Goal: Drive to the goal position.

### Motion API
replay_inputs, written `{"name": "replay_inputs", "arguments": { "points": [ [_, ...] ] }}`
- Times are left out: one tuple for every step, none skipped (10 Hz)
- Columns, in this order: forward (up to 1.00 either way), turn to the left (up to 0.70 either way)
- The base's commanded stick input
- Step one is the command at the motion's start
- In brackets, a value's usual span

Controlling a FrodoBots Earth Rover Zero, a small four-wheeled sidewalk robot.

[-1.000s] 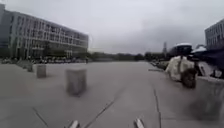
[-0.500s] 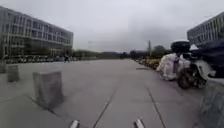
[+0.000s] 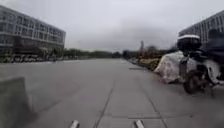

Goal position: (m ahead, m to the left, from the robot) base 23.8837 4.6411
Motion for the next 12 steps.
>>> {"name": "replay_inputs", "arguments": {
  "points": [
    [1.00, 0.00],
    [1.00, 0.00],
    [1.00, 0.00],
    [1.00, 0.00],
    [1.00, 0.00],
    [1.00, 0.00],
    [1.00, 0.00],
    [1.00, 0.00],
    [1.00, 0.00],
    [1.00, 0.00],
    [1.00, 0.00],
    [1.00, 0.00]
  ]
}}
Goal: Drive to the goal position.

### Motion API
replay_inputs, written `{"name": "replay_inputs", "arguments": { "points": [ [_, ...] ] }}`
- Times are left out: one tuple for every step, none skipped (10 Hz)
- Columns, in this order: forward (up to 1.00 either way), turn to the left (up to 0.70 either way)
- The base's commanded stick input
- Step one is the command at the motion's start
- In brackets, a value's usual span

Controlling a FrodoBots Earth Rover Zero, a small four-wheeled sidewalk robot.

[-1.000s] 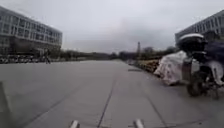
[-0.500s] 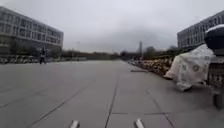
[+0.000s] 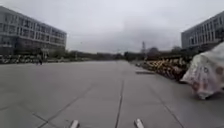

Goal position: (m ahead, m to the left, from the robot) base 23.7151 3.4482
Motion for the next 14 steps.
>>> {"name": "replay_inputs", "arguments": {
  "points": [
    [1.00, 0.00],
    [1.00, 0.00],
    [1.00, 0.00],
    [1.00, 0.00],
    [1.00, -0.14],
    [1.00, -0.40],
    [1.00, -0.40],
    [1.00, -0.15],
    [1.00, 0.00],
    [1.00, 0.00],
    [1.00, 0.00],
    [1.00, 0.00],
    [1.00, 0.00],
    [1.00, 0.00]
  ]
}}
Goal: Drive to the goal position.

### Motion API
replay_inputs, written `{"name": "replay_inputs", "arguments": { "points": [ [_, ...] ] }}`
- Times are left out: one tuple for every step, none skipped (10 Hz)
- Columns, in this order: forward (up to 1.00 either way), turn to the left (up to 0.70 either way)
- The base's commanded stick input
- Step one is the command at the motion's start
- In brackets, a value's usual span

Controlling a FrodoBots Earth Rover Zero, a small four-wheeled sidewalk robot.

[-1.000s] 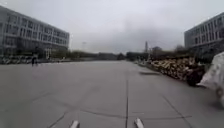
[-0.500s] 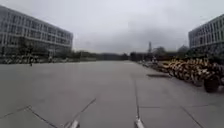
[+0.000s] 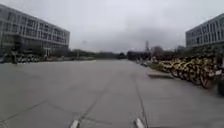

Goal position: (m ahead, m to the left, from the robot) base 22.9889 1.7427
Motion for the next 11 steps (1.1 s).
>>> {"name": "replay_inputs", "arguments": {
  "points": [
    [1.00, 0.00],
    [1.00, 0.00],
    [1.00, 0.00],
    [1.00, 0.00],
    [1.00, 0.00],
    [1.00, 0.01],
    [1.00, 0.01],
    [1.00, 0.01],
    [1.00, 0.01],
    [1.00, 0.01],
    [1.00, 0.01]
  ]
}}
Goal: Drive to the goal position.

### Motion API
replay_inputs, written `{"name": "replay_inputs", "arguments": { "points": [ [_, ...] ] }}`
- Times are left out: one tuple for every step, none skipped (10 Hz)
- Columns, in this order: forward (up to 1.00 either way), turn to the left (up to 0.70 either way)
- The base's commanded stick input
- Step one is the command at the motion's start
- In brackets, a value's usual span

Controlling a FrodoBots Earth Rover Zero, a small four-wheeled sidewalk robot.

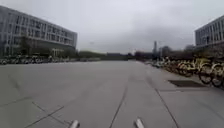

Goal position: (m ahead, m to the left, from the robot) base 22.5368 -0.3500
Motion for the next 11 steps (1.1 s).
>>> {"name": "replay_inputs", "arguments": {
  "points": [
    [1.00, 0.01],
    [1.00, 0.01],
    [1.00, 0.01],
    [1.00, 0.01],
    [1.00, 0.01],
    [1.00, 0.01],
    [1.00, 0.01],
    [1.00, 0.01],
    [1.00, 0.01],
    [1.00, 0.01],
    [1.00, 0.01]
  ]
}}
